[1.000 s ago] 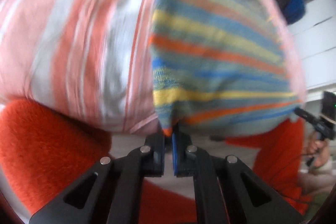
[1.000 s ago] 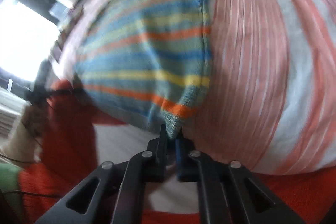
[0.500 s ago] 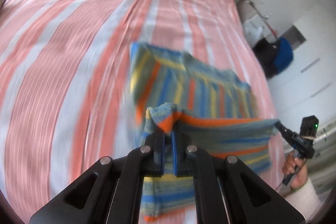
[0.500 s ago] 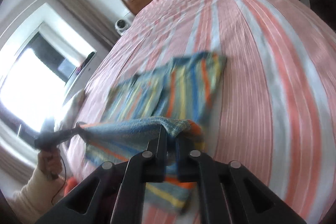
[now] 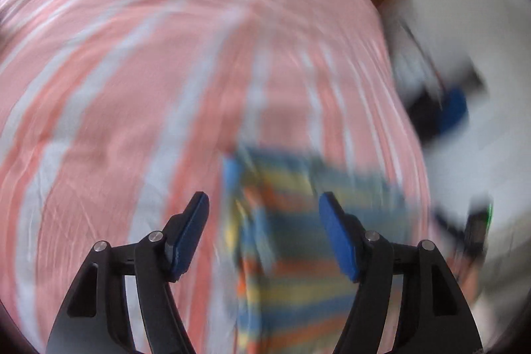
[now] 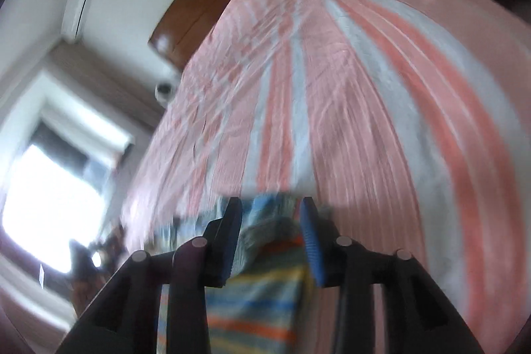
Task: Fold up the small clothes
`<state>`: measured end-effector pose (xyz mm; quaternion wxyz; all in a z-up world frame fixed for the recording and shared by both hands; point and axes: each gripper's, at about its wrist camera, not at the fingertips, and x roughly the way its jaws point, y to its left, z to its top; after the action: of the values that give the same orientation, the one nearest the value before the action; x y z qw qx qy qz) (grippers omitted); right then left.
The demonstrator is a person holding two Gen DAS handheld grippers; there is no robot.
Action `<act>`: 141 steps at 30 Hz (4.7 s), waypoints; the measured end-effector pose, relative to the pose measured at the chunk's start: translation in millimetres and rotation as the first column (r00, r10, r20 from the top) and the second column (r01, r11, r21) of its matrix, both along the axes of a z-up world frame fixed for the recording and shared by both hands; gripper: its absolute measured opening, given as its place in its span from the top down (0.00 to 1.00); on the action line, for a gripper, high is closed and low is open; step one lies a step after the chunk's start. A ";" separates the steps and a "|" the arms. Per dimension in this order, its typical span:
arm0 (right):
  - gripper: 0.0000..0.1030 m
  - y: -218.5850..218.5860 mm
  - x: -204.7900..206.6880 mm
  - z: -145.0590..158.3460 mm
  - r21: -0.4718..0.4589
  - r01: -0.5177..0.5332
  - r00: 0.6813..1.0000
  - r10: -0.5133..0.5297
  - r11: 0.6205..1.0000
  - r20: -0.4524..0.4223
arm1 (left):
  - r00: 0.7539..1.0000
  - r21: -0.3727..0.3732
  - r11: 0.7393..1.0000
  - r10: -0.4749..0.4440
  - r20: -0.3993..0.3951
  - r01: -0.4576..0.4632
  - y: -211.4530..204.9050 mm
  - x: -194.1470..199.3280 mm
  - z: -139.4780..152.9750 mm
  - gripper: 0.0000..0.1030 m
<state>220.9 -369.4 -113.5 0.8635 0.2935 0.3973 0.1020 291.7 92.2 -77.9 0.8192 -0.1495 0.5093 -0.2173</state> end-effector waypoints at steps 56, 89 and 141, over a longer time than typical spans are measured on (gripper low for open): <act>0.67 74.0 -139.2 -38.7 -0.115 -0.251 0.966 0.242 0.961 -0.091 | 0.991 0.051 0.989 -0.134 -0.029 0.135 -34.4 -100.9 -57.0 0.88; 0.63 -17.0 -141.4 -19.2 -0.037 -0.109 0.989 0.104 0.993 -0.109 | 0.689 0.509 0.683 -0.691 0.218 0.524 -357.4 -179.1 -70.4 0.27; 0.44 286.4 -9.5 13.7 -0.259 -0.582 0.797 0.603 0.771 0.006 | 0.958 0.218 0.938 0.237 0.161 -0.269 -45.4 -131.1 -69.3 0.25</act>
<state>211.4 -83.0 -99.8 0.8332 0.0401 0.4404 0.3321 160.6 46.8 -147.2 0.8843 -0.1000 0.4525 -0.0569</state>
